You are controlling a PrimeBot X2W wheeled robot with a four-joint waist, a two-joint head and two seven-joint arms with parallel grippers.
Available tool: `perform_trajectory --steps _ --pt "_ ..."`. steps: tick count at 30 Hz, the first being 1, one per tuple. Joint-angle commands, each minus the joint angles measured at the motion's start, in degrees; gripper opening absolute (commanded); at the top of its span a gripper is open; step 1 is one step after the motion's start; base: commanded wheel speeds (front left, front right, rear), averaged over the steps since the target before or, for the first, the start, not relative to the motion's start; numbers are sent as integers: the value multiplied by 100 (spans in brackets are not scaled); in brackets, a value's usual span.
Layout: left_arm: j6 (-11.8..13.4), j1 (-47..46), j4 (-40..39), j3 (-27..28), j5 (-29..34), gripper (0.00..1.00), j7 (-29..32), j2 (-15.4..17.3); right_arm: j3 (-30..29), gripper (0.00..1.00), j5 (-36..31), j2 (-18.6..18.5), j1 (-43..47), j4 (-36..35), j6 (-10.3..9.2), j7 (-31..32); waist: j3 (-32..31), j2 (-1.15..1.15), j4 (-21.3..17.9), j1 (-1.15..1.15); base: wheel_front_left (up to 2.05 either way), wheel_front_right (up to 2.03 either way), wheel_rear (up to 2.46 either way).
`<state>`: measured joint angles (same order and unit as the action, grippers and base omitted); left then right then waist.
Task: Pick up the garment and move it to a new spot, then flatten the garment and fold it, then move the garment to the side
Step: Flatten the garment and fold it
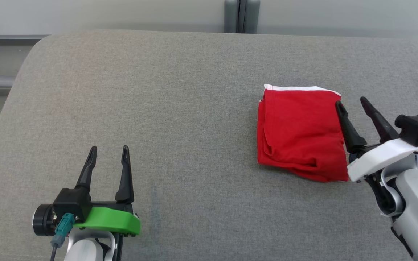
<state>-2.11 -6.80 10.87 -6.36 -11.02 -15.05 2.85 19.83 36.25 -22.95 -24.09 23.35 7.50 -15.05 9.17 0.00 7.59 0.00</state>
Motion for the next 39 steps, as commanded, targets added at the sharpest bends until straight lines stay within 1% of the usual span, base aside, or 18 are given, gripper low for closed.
perform_trajectory --steps 1,3,4,5,6,7,12,18,23,25,29,31,33,39 --pt "-26 -67 0 -18 17 100 -15 12 -123 100 -30 -81 26 97 -4 -15 21 0 9 0 0 0 0" --pt "-19 -89 -2 -44 18 100 -15 12 -232 100 -107 -95 8 267 -3 -15 44 0 32 0 0 0 0" --pt "-21 -98 -1 -56 19 100 -15 12 -257 82 -159 -98 -12 356 -3 -15 57 0 44 0 0 0 0" --pt "-22 -110 6 -73 25 100 -15 12 -267 38 -230 -108 -47 462 -3 -15 73 0 59 0 0 0 0" --pt "-22 -127 10 -90 28 100 -15 12 -268 24 -273 -100 -77 556 -3 -15 90 0 76 0 0 0 0" --pt "-18 -150 14 -109 32 100 -15 12 -258 0 -304 -60 -115 670 -3 -15 106 0 95 0 0 0 0" --pt "-10 -228 50 -218 51 100 -15 12 -111 0 -560 111 -285 1124 -4 -15 192 0 200 0 0 0 0" --pt "20 -286 86 -320 26 100 -15 12 220 0 -789 537 -266 1509 -3 -15 242 0 346 0 0 0 0" --pt "43 -225 84 -307 24 100 -15 12 459 0 -815 1033 -163 1425 -3 -15 249 0 360 0 0 0 0" --pt "39 -199 104 -307 36 100 -15 12 698 0 -850 1232 -131 1353 -3 -15 244 0 340 0 0 0 0" --pt "31 -255 130 -382 18 100 -15 12 987 0 -924 1475 -89 1208 -4 -15 212 0 296 0 0 0 0" --pt "36 -261 152 -404 45 100 -15 12 1038 0 -993 1516 -85 1103 -4 -16 164 0 249 0 0 0 0" --pt "50 -242 166 -384 69 100 -15 12 955 0 -1016 1476 -73 960 -4 -16 113 0 178 0 0 0 0" --pt "16 -105 259 -220 123 100 -15 12 420 0 -1227 1238 175 313 -3 -15 -116 0 -143 0 0 0 0"
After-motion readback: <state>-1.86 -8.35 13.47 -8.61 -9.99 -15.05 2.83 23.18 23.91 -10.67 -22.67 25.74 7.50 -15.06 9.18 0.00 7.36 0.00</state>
